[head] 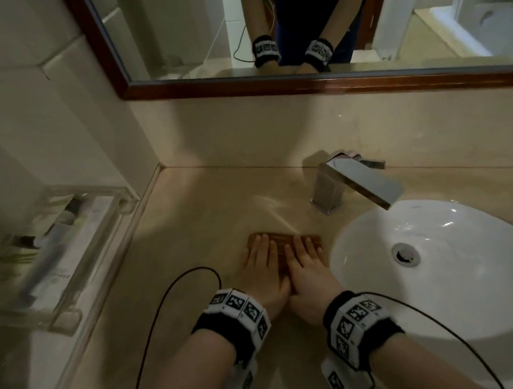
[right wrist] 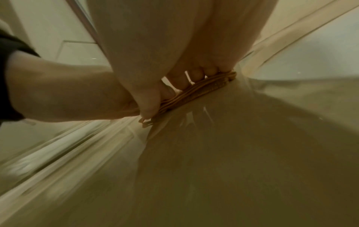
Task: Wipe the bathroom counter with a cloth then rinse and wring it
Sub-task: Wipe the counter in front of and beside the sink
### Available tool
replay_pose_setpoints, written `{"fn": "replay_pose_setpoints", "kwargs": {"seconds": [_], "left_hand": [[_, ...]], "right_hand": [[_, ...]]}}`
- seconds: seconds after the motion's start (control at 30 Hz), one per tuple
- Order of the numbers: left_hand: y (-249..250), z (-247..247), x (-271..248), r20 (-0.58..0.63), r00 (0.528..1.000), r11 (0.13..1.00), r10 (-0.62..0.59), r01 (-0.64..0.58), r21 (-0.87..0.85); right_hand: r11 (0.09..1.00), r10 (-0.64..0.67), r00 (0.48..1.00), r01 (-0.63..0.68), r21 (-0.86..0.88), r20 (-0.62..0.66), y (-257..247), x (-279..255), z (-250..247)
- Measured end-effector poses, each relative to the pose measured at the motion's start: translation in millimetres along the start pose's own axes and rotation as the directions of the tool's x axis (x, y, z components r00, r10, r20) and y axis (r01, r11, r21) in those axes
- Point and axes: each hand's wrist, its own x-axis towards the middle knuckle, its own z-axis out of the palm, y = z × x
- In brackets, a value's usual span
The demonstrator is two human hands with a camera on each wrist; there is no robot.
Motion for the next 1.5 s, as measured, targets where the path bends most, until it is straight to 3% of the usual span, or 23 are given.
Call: {"fn": "replay_pose_setpoints", "kwargs": {"seconds": [0.2,0.43,0.73,0.93,1.07,1.5], "left_hand": [[-27,-29,68,-0.023,0.998,0.998,0.053,-0.052,0.042],[-52,-65,131,0.046,0.993,0.987,0.11,-0.115,0.109],[-53,-78,171,-0.056,0.99,0.991,0.13,-0.132,-0.034],[-49,-72,152,-0.054,0.985,0.986,0.166,-0.167,-0.003],[-44,-60,119,-0.021,0.992,0.992,0.128,-0.128,0.012],[-23,19,-45,-0.03,0.999,0.999,-0.013,0.012,-0.035]], "right_hand": [[0.998,0.043,0.999,-0.044,0.042,0.031,7,65,-34],[0.993,0.115,0.993,-0.115,-0.002,-0.017,5,131,-60],[0.989,0.146,0.985,-0.145,0.022,-0.093,19,160,-78],[0.983,0.182,0.981,-0.181,0.027,-0.059,14,139,-63],[0.984,0.176,0.984,-0.176,0.0,-0.006,6,116,-52],[0.999,-0.017,1.0,0.018,-0.033,0.008,-38,-31,28]]}}
